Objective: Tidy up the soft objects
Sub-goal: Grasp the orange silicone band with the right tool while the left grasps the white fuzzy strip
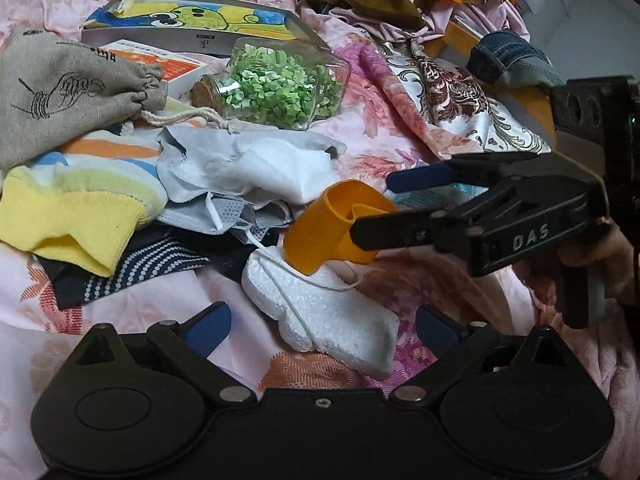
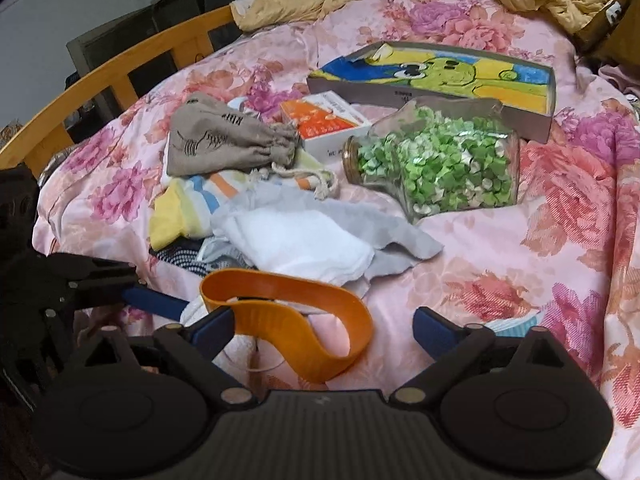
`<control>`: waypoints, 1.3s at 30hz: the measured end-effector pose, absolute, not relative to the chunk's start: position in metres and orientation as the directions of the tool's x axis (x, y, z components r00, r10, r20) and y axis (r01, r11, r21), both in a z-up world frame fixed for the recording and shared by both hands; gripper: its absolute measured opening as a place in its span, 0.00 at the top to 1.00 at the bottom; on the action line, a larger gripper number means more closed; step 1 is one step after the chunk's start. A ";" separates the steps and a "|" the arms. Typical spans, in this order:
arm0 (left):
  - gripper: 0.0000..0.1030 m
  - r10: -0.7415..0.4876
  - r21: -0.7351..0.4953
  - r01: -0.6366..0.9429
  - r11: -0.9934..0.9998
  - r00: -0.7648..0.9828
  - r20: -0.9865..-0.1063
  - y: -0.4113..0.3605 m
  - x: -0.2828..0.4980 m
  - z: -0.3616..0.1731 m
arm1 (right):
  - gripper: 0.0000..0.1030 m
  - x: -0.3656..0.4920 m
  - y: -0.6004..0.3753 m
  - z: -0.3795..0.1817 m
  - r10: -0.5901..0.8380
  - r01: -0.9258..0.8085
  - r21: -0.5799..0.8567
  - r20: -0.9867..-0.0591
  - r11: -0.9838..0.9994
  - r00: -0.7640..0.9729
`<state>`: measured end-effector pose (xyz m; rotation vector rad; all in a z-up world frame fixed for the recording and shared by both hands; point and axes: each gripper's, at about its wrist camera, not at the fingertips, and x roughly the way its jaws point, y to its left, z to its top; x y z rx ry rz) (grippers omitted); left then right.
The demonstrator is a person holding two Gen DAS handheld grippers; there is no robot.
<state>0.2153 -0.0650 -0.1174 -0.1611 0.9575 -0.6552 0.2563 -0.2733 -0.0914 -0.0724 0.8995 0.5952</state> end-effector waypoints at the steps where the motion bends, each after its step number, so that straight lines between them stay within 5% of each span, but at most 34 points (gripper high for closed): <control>1: 0.08 -0.591 -0.416 0.444 0.794 0.397 -0.702 -0.064 0.216 -0.118 | 0.10 0.256 -0.273 -0.093 0.456 -0.516 0.185 -0.757 0.836 0.467; 7: 0.13 -0.616 -0.445 0.442 0.779 0.404 -0.676 -0.060 0.214 -0.119 | 0.20 0.260 -0.276 -0.098 0.453 -0.483 0.211 -0.762 0.850 0.463; 20: 0.39 -0.655 -0.490 0.442 0.751 0.407 -0.637 -0.057 0.211 -0.114 | 0.58 0.260 -0.279 -0.098 0.460 -0.461 0.235 -0.753 0.856 0.470; 23: 0.47 -0.674 -0.514 0.442 0.735 0.395 -0.625 -0.057 0.210 -0.113 | 0.63 0.261 -0.281 -0.098 0.463 -0.446 0.249 -0.749 0.859 0.474; 30: 0.48 -0.678 -0.539 0.413 0.734 0.391 -0.623 -0.065 0.209 -0.120 | 0.69 0.261 -0.283 -0.097 0.462 -0.440 0.249 -0.743 0.863 0.484; 35: 0.70 -0.632 -0.534 0.338 0.775 0.421 -0.650 -0.071 0.213 -0.123 | 0.74 0.260 -0.285 -0.095 0.460 -0.428 0.250 -0.728 0.868 0.508; 39: 0.73 -0.602 -0.512 0.317 0.798 0.442 -0.665 -0.074 0.209 -0.121 | 0.75 0.258 -0.289 -0.090 0.462 -0.417 0.254 -0.707 0.873 0.536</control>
